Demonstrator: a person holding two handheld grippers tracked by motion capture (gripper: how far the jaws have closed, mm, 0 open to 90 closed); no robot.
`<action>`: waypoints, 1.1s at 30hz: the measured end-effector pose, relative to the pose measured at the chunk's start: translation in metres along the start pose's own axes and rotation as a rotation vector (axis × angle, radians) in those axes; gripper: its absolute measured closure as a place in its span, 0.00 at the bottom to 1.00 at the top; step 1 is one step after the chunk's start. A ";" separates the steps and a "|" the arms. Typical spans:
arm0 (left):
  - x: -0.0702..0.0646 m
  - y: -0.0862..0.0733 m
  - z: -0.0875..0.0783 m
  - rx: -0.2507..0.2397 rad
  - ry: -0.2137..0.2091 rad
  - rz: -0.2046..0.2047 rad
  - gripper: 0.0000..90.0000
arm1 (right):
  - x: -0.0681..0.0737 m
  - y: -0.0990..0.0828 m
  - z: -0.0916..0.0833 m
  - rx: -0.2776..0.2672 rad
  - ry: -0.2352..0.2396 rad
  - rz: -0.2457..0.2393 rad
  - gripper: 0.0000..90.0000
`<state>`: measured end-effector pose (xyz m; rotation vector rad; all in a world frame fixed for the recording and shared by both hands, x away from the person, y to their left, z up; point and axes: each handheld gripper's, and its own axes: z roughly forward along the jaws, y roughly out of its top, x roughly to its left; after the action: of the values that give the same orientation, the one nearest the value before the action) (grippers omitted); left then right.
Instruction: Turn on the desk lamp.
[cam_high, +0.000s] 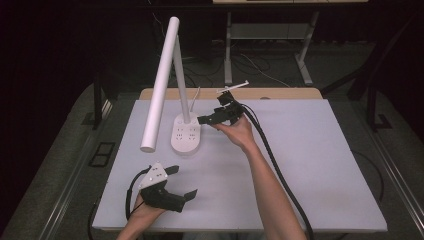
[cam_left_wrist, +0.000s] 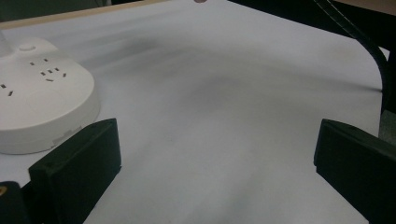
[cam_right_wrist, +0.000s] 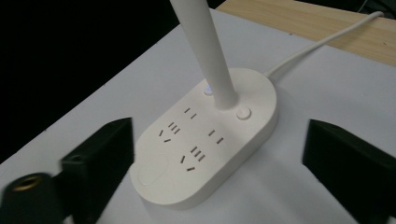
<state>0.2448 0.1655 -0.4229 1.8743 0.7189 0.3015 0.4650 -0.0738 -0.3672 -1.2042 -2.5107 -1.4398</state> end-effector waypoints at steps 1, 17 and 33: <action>0.000 0.000 0.000 0.000 0.000 -0.001 0.00 | 0.001 0.001 0.002 -0.006 -0.001 0.000 0.16; 0.002 0.000 -0.002 -0.009 -0.001 -0.006 0.00 | -0.004 0.000 0.039 -0.015 0.026 0.021 0.40; 0.002 0.000 -0.002 -0.006 -0.004 0.000 0.00 | -0.015 0.000 0.052 -0.053 0.030 0.071 0.79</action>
<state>0.2453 0.1680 -0.4223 1.8682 0.7144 0.2992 0.4936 -0.0452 -0.4028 -1.2557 -2.3994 -1.5054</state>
